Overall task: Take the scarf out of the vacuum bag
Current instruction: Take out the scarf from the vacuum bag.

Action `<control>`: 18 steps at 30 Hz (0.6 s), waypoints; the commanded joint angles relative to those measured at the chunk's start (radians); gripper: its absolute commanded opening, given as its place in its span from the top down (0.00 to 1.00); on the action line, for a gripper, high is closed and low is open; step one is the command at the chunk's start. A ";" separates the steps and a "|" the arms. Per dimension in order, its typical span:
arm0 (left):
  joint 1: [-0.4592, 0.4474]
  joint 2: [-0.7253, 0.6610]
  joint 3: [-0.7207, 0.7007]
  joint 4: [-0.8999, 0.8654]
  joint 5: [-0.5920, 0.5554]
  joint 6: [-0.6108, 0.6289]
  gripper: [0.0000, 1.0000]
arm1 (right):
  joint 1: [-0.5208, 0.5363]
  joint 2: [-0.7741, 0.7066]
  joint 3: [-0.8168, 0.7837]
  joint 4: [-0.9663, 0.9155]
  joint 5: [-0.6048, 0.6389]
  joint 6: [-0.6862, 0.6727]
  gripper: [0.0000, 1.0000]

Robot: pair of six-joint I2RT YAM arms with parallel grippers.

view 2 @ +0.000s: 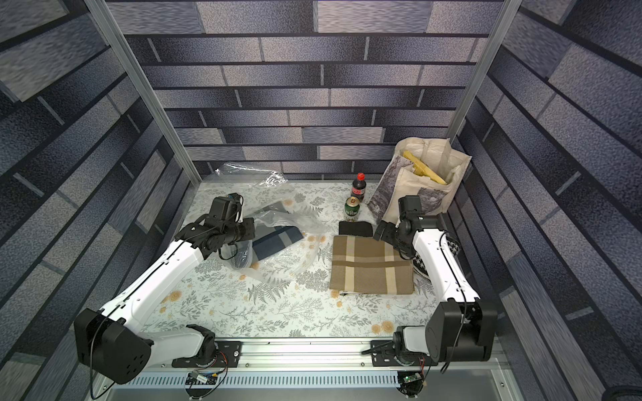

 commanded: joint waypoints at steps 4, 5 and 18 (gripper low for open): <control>-0.032 0.006 0.013 0.014 0.020 0.034 0.98 | 0.021 -0.160 -0.291 0.512 -0.361 0.401 0.00; -0.037 0.011 0.015 0.015 0.019 0.034 0.98 | 0.046 -0.177 -0.316 0.546 -0.365 0.429 0.00; -0.097 0.039 0.050 0.004 -0.005 0.035 0.99 | 0.520 -0.077 -0.314 0.820 -0.152 0.583 0.00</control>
